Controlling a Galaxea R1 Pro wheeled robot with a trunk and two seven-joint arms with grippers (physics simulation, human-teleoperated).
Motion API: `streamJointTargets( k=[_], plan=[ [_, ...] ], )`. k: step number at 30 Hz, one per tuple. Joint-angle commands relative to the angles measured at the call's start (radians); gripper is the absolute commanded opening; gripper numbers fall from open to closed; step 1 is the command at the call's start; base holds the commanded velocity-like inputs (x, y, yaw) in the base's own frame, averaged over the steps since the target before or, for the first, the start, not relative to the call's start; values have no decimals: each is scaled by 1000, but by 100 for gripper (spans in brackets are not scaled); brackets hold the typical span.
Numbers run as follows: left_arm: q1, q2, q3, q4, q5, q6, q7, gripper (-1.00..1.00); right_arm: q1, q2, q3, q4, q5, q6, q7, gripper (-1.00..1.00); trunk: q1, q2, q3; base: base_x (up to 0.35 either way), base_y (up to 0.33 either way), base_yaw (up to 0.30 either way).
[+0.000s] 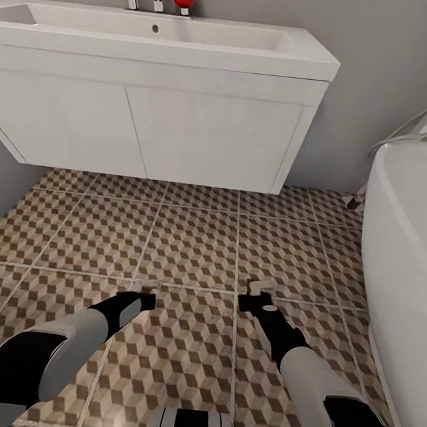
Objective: Take the four mousetraps from the cabinet in the bathroom and place them on the bathroom floor. Make sure all four end up on the same floor surface, and ensure that at least two of them are either under or directly next to the same bathroom sink.
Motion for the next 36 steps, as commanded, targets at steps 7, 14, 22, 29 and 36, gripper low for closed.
streamJointTargets(
  k=[7,14,22,29,36],
  plan=[
    [0,0,1,-13,6,-63,6,-100,-12,2,-5,2,9,23,2,-100,0,0,-1,0,0,0],
    [0,5,-4,-15,7,-172,2,-100,-13,2,-4,12,10,24,3,-100,0,0,-1,0,0,0],
    [0,-2,-4,9,8,-202,-20,-100,-13,0,-2,6,10,23,5,-100,0,0,-1,0,0,0],
    [0,-14,-4,38,8,-198,-24,-100,-13,0,0,-15,10,23,4,-100,0,0,-1,0,0,0],
    [0,-16,-4,51,8,-197,-25,-100,-11,-1,0,-94,10,27,2,-100,0,0,-1,0,0,0]
  ],
)
